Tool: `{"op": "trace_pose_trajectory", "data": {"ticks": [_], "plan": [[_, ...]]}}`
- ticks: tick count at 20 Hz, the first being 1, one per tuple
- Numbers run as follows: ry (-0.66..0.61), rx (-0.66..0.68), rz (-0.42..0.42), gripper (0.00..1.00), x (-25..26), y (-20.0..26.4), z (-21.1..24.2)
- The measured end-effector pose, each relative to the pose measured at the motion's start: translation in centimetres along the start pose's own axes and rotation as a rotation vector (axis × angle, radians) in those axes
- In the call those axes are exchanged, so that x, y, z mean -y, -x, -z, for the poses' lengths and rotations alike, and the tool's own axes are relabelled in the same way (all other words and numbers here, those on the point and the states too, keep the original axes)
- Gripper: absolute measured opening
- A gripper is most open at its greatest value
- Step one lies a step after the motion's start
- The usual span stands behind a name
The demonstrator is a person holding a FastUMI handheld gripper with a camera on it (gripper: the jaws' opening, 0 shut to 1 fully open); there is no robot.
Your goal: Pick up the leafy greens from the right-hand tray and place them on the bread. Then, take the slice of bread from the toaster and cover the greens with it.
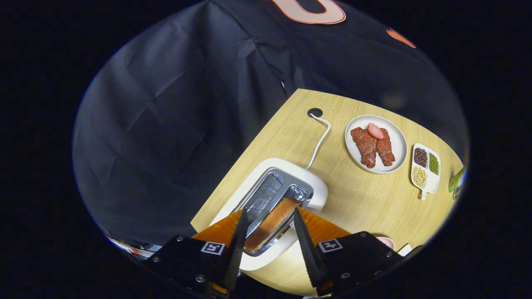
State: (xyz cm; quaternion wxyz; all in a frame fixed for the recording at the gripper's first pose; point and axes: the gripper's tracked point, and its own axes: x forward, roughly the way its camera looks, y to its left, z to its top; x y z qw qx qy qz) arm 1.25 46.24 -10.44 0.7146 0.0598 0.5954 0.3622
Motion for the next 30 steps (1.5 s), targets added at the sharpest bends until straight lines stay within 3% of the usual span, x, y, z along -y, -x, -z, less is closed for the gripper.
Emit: {"op": "trace_pose_trajectory", "data": {"ticks": [6,10,14,26,30], "plan": [[-0.034,-0.008,-0.031,0.44,-0.1,0.3,0.5],[-0.017,0.052,-0.039,0.25,-0.3,1.3,0.2],[-0.010,0.117,-0.053,0.14,-0.4,3.1,-0.1],[-0.058,0.336,-0.142,0.14,2.1,11.1,0.7],[-0.056,0.418,-0.100,0.13,5.7,14.2,1.7]]}}
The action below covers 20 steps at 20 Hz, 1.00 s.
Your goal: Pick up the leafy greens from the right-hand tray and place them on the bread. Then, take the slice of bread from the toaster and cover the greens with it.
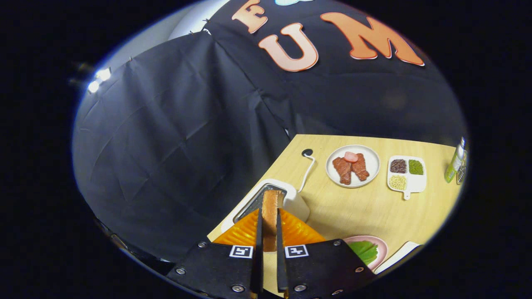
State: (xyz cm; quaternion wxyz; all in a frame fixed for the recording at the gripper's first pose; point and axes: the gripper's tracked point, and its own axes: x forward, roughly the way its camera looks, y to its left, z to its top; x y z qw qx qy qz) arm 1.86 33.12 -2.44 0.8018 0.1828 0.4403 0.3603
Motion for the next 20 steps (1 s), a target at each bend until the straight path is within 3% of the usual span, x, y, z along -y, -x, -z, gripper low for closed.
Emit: {"op": "trace_pose_trajectory", "data": {"ticks": [10,20], "plan": [[-0.088,-0.005,0.056,0.14,7.1,4.6,4.9],[-0.182,-0.121,0.050,0.13,12.0,3.8,13.2]]}}
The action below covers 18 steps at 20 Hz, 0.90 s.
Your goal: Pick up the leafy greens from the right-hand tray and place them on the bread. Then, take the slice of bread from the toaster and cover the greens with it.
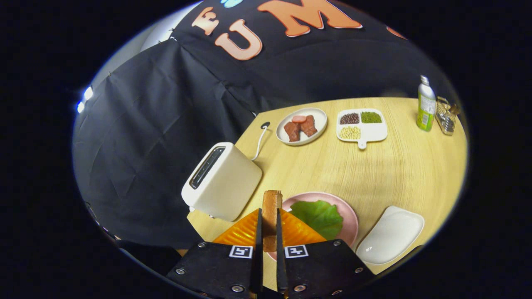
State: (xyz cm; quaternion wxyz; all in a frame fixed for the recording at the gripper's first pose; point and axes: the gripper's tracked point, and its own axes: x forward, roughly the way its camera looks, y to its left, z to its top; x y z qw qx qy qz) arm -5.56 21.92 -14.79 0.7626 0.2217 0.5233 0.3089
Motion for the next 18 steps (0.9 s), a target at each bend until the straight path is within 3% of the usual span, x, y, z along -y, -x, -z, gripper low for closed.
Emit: {"op": "trace_pose_trajectory", "data": {"ticks": [8,13,18], "plan": [[-0.160,-0.016,0.026,0.13,4.9,-1.0,2.8],[-0.162,-0.019,0.111,0.14,8.1,-1.9,4.7],[-0.119,-0.023,0.141,0.16,8.9,-2.5,5.8]]}}
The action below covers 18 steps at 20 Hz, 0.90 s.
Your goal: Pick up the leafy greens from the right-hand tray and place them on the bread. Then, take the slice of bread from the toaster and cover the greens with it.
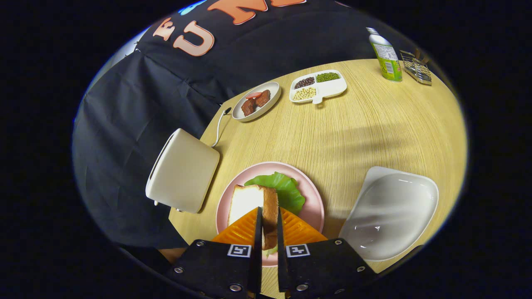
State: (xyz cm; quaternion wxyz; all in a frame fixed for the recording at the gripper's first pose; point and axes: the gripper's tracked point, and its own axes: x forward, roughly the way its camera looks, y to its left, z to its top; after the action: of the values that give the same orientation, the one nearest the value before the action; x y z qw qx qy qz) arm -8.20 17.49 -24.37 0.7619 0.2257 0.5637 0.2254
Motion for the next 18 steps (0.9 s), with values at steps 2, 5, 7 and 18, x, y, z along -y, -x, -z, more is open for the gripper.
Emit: {"op": "trace_pose_trajectory", "data": {"ticks": [2,5,7,18], "plan": [[0.036,0.008,0.045,0.25,0.9,-0.1,0.2],[0.094,0.080,0.128,0.35,2.0,0.1,-1.0],[0.136,0.162,0.161,0.38,2.0,0.5,-2.4],[0.325,0.659,0.302,0.60,0.0,9.2,-11.5]]}}
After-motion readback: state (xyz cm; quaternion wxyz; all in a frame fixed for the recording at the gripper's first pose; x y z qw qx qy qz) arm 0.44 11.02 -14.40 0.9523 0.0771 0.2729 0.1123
